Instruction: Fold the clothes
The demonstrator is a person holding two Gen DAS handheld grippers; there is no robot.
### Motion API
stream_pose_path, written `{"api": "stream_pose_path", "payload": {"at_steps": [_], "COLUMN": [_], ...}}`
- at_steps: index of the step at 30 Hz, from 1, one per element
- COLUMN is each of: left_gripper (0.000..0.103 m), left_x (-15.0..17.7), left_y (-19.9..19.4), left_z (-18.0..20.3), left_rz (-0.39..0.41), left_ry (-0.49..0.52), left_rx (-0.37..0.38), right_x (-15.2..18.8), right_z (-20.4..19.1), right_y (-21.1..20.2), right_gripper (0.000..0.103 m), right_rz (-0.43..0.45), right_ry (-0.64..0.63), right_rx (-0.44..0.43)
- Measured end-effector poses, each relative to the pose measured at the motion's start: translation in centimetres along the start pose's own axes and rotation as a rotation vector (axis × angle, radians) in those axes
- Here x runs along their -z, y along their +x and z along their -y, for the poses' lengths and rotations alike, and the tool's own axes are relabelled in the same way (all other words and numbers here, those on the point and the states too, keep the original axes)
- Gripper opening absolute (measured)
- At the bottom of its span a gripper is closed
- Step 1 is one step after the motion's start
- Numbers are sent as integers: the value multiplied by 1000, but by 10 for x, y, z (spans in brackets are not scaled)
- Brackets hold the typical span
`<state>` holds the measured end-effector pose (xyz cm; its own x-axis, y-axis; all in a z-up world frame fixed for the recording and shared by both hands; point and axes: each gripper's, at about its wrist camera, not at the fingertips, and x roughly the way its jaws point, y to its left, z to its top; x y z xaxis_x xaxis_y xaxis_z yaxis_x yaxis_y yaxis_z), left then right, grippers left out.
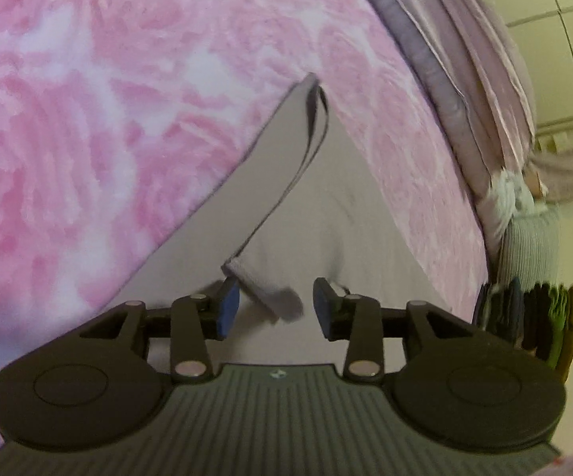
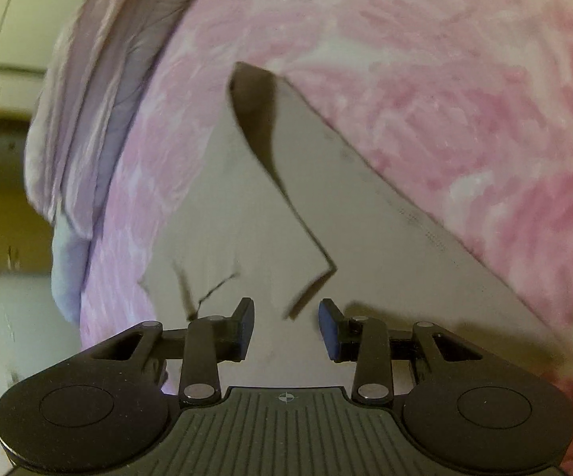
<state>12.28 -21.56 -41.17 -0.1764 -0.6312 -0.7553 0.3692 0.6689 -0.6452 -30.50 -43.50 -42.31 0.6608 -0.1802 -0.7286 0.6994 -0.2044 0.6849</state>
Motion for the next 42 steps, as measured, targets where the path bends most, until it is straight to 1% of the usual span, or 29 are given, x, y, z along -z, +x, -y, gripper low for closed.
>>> {"api": "stream_pose_path", "payload": {"at_steps": [1, 3, 4, 5, 6, 8, 10, 12, 14, 17, 22, 24, 26, 29, 31, 36, 38, 40, 41, 42], "left_gripper": [35, 30, 18, 8, 2, 2, 2, 2, 2, 2, 2, 2, 2, 2, 2, 2, 4, 6, 7, 8], "left_x": [-2, -4, -6, -6, -6, -4, 2, 13, 25, 47, 73, 80, 85, 88, 89, 94, 94, 95, 95, 96], "left_y": [5, 12, 14, 14, 13, 3, -13, -28, -39, -49, -56, -61, -65, -71, -70, -63, -58, -57, -59, -62], "left_z": [-1, -1, 0, 1, 2, 4, 6, 6, 5, -2, -18, -23, -27, -30, -31, -36, -39, -42, -41, -40], "left_rz": [-4, -13, -17, -17, -19, 0, 6, -1, -11, -32, -43, -46, -55, -44, -39, -42, -49, -47, -47, -50], "left_ry": [-7, -5, 10, 32, 58, 112, 166, 206, 233, 230, 205, 204, 195, 183, 173, 180, 180, 172, 172, 180], "left_rx": [-4, -11, -17, -23, -23, -21, -11, -4, 3, 1, -20, -20, -18, -8, -17, -51, -77, -89, -95, -101], "right_x": [-4, -9, -11, -12, -11, -12, -9, -7, -5, -1, 20, 28, 31, 35, 37, 45, 47, 49, 50, 53], "right_z": [2, 8, 11, 11, 10, 3, -1, -2, 2, 12, 27, 37, 42, 50, 54, 65, 68, 67, 64, 58], "right_y": [5, 16, 19, 22, 23, 16, -3, -19, -32, -50, -76, -91, -96, -102, -104, -99, -92, -84, -82, -83], "right_gripper": [34, 34, 32, 13, 0, 0, 0, 0, 0, 0, 0, 0, 0, 0, 0, 0, 0, 0, 0, 0], "right_rz": [11, 17, 15, 21, 24, 47, 86, 96, 90, 75, 49, 49, 45, 41, 31, 17, 20, -7, -20, -28], "right_ry": [26, 89, 110, 120, 98, 28, -40, -68, -67, -56, -52, -49, -42, -17, -10, -20, -52, -93, -127, -189], "right_rx": [2, 21, 14, 11, 18, 26, 15, 2, -10, -21, -16, -14, -19, -44, -50, -5, 56, 145, 178, 210]}}
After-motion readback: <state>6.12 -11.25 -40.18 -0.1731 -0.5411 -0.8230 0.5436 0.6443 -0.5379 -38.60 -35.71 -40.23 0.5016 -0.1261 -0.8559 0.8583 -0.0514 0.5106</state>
